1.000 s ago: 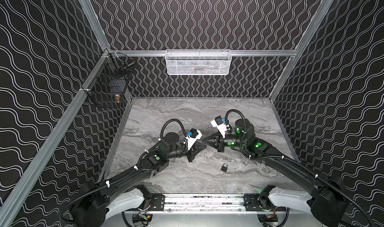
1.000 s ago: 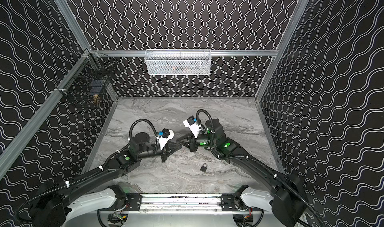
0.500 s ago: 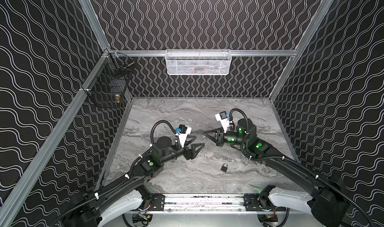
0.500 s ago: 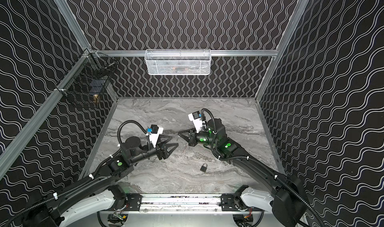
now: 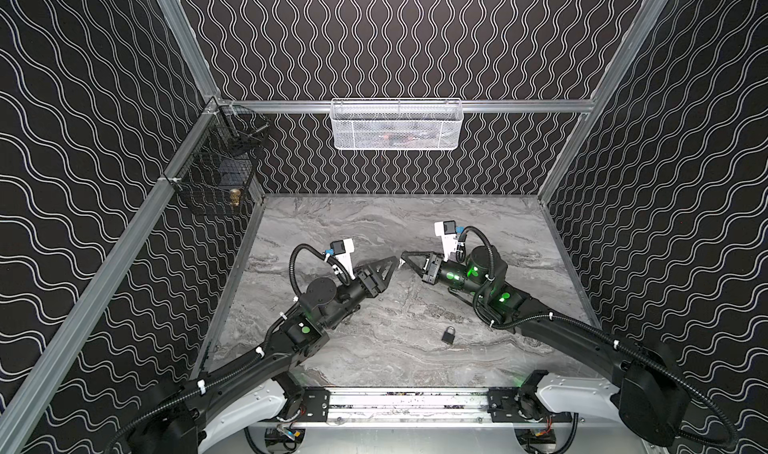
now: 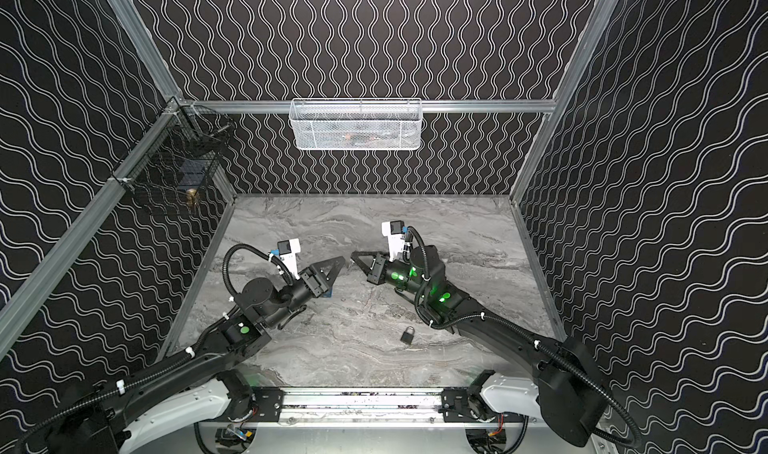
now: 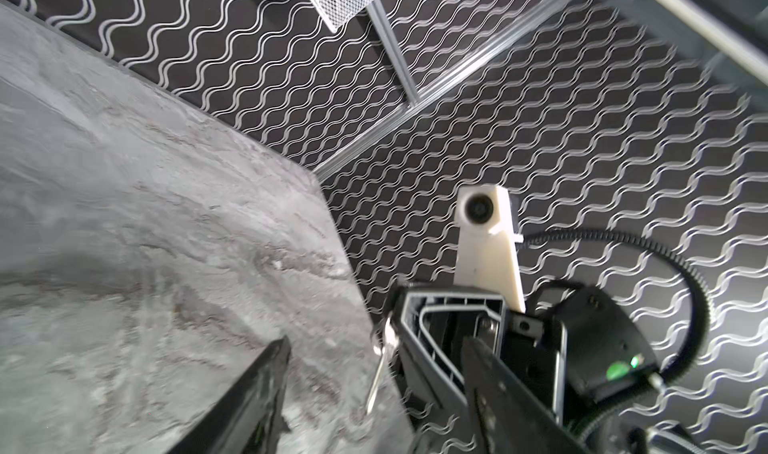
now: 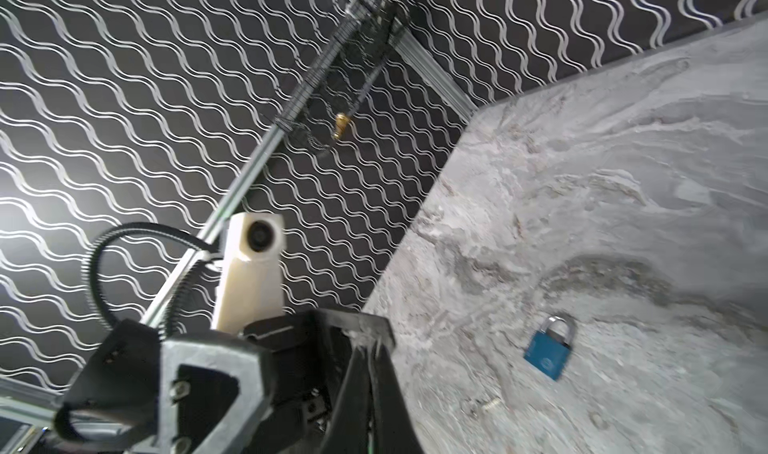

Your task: Unlock with the key

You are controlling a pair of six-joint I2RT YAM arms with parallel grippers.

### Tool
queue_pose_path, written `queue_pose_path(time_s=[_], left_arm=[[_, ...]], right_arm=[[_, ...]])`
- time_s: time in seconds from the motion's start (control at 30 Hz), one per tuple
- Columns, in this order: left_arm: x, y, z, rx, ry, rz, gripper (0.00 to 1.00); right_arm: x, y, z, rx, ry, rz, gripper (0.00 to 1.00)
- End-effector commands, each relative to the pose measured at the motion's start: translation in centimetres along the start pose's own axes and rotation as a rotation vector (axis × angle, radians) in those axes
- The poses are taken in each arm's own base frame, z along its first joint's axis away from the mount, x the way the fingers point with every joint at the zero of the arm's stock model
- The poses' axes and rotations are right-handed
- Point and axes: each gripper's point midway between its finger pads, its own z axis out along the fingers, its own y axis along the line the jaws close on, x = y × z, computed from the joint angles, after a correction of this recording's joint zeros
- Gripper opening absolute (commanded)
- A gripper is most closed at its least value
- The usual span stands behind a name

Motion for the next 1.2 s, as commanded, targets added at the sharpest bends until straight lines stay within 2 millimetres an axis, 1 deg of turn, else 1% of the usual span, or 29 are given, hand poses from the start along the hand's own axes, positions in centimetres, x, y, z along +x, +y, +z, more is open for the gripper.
queue_pose_path(time_s=[0.0,0.17,0.3,0.43,0.47,0.53,0.63,0.7,0.9,1.03,1.17], left_arm=[[-2.3,-3.7,0.2,0.142,-0.096,-0.093,0.64],[-2.5,-4.8,0.5,0.184,-0.110,-0.090,0.54],[-2.2,-4.4,0.3,0.173,-0.117,-0.104,0.47],[-2.0,-4.0,0.4,0.147,-0.107,-0.104,0.44],[-1.9,-3.9,0.5,0.141,-0.106,-0.106,0.42],[-1.9,-4.2,0.5,0.160,-0.106,-0.101,0.40],[-1.9,-4.6,0.5,0.186,-0.108,-0.106,0.31],[-1.9,-4.8,0.7,0.197,-0.104,-0.099,0.29],[-1.5,-4.9,1.1,0.209,-0.090,-0.098,0.16],[-1.5,-4.8,1.0,0.204,-0.094,-0.088,0.10],[-1.4,-4.6,1.0,0.198,-0.095,-0.081,0.10]], right_arm=[[-2.6,2.0,-0.2,-0.056,-0.134,0.029,0.00],[-3.4,3.1,0.0,-0.081,-0.176,0.060,0.00],[-3.9,3.6,-0.3,-0.097,-0.214,0.079,0.00],[-4.1,4.2,-0.2,-0.115,-0.222,0.086,0.00],[-4.1,4.2,-0.2,-0.111,-0.223,0.085,0.00],[-4.2,4.2,-0.3,-0.109,-0.234,0.089,0.00],[-4.3,4.2,-0.3,-0.107,-0.243,0.097,0.00],[-4.3,4.2,-0.1,-0.105,-0.242,0.098,0.00],[-4.5,3.9,-0.4,-0.094,-0.260,0.099,0.00],[-4.3,3.7,-0.5,-0.086,-0.259,0.102,0.00],[-4.4,3.8,-0.6,-0.086,-0.261,0.103,0.00]])
